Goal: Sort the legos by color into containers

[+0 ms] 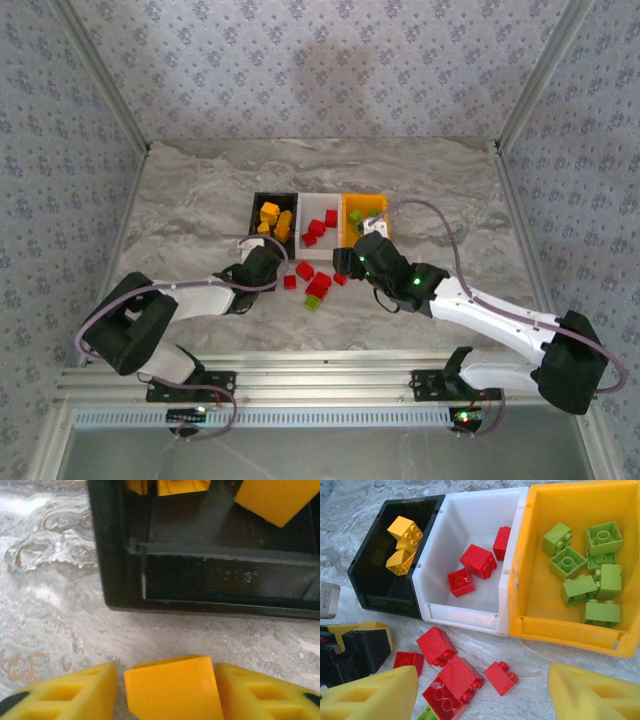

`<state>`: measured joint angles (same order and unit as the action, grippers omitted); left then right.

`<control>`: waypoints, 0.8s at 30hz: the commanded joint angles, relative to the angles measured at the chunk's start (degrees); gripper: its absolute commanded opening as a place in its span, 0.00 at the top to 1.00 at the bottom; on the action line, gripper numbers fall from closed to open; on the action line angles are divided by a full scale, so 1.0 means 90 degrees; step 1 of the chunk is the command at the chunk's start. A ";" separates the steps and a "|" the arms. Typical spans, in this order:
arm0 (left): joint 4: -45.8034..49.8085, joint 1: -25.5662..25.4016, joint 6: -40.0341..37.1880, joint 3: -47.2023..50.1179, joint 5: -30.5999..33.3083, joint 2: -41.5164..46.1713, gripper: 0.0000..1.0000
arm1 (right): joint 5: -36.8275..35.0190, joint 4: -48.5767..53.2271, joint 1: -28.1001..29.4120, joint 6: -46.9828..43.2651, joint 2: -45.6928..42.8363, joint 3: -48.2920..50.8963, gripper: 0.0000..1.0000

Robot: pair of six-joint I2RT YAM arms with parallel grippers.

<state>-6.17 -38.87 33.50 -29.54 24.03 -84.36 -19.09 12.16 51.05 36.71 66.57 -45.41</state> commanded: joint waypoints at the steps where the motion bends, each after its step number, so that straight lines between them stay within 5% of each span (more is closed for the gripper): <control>1: -0.0247 0.0051 -0.0002 0.0049 0.0017 0.0157 0.57 | -0.0279 0.0091 0.0031 0.0177 -0.0270 0.0103 0.29; 9: 0.0480 -0.0487 0.0460 0.0608 0.0048 0.1708 0.75 | -0.0330 0.0027 0.0012 0.0267 -0.0325 0.0284 0.29; 15: 0.1669 -0.0789 0.0591 0.0036 0.0189 0.3254 0.70 | -0.0244 -0.0162 -0.0024 0.0393 -0.0306 0.0506 0.29; 24: 0.1814 0.0243 -0.0081 -0.2308 -0.0390 0.0897 0.72 | -0.0184 -0.0112 0.0000 0.0595 -0.0208 0.0755 0.29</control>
<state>8.88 -38.81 35.18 -45.50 22.92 -70.57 -20.21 10.87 50.98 40.14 64.62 -39.51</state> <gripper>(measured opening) 0.315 0.707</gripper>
